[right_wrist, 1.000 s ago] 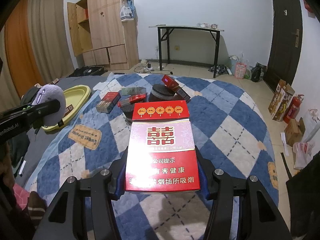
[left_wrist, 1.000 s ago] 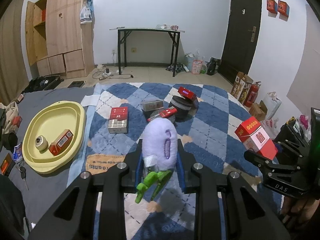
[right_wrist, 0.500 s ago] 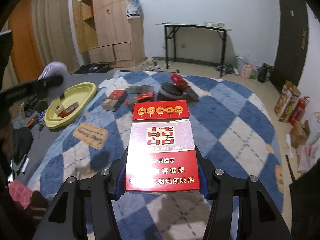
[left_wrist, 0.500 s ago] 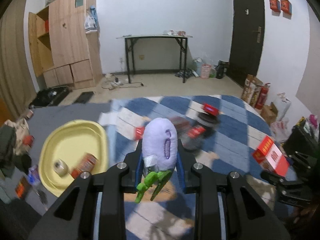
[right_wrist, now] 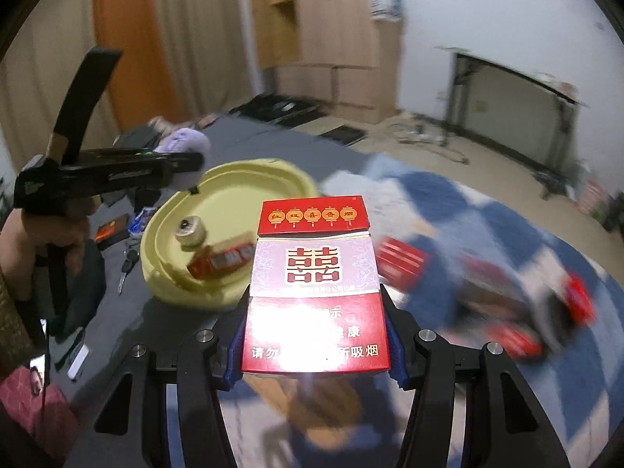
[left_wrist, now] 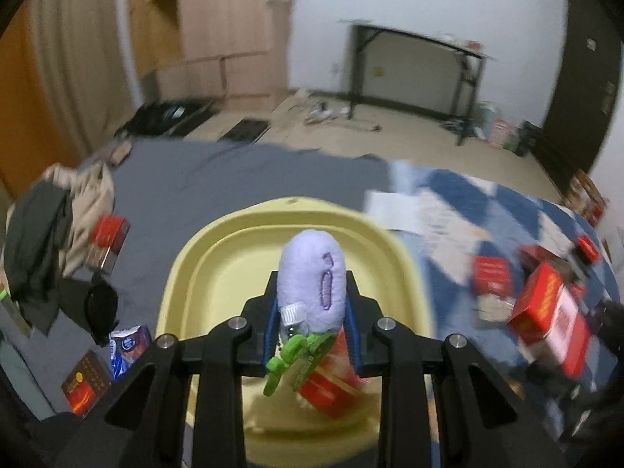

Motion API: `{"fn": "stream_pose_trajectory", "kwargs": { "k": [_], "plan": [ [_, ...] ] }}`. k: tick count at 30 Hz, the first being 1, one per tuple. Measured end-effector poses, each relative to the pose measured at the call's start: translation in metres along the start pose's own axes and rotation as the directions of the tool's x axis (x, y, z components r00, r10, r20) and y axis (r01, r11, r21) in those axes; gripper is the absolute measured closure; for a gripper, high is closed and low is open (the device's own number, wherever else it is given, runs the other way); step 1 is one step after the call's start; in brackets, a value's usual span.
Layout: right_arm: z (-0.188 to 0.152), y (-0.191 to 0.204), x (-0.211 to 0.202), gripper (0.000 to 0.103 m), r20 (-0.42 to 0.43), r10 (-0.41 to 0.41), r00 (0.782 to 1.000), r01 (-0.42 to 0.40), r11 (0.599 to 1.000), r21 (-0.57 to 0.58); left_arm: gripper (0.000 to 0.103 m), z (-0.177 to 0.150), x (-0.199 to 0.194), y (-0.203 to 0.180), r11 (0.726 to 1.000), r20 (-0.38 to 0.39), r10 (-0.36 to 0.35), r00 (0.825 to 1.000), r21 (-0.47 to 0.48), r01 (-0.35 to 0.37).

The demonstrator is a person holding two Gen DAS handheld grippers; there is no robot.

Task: Organize rigid objects
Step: 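Carry plush and red-white pack to the yellow tray and release both, then withdraw both tools from the tray back over the rug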

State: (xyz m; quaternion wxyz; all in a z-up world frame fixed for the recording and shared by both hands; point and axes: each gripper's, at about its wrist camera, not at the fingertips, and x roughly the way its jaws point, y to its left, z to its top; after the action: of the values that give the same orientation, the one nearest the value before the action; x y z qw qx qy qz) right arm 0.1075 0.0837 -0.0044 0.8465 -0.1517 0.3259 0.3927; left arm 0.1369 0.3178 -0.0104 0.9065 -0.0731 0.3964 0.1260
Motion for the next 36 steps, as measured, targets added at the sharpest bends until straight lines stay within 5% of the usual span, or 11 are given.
{"fn": "stream_pose_trajectory", "kwargs": {
  "k": [11,23,27,32,36],
  "plan": [
    [0.07,0.037,0.147,0.048,-0.184,0.032,0.982,-0.054,0.992,-0.117,0.073,-0.006,0.099,0.053,0.996,-0.146,0.005,0.989,-0.093,-0.018],
    [0.092,0.057,0.227,0.045,-0.276,0.006,0.961,-0.051,0.986,-0.157,0.066,-0.009,0.111,0.066,0.986,-0.16,-0.033,0.986,-0.164,0.007],
    [0.093,0.058,0.202,0.01,-0.203,0.039,0.978,-0.069,0.988,-0.141,0.024,-0.009,0.092,0.064,0.987,-0.137,-0.006,0.991,-0.162,-0.017],
    [0.083,0.048,0.125,0.003,-0.068,0.046,0.997,-0.051,0.996,-0.079,0.009,-0.001,0.04,0.046,0.991,-0.054,0.032,0.998,-0.131,-0.039],
    [0.052,0.02,0.038,0.0,0.054,-0.023,0.998,0.02,0.999,0.044,0.001,0.002,-0.016,0.001,0.993,0.001,-0.033,0.999,-0.109,0.033]
  ]
}}
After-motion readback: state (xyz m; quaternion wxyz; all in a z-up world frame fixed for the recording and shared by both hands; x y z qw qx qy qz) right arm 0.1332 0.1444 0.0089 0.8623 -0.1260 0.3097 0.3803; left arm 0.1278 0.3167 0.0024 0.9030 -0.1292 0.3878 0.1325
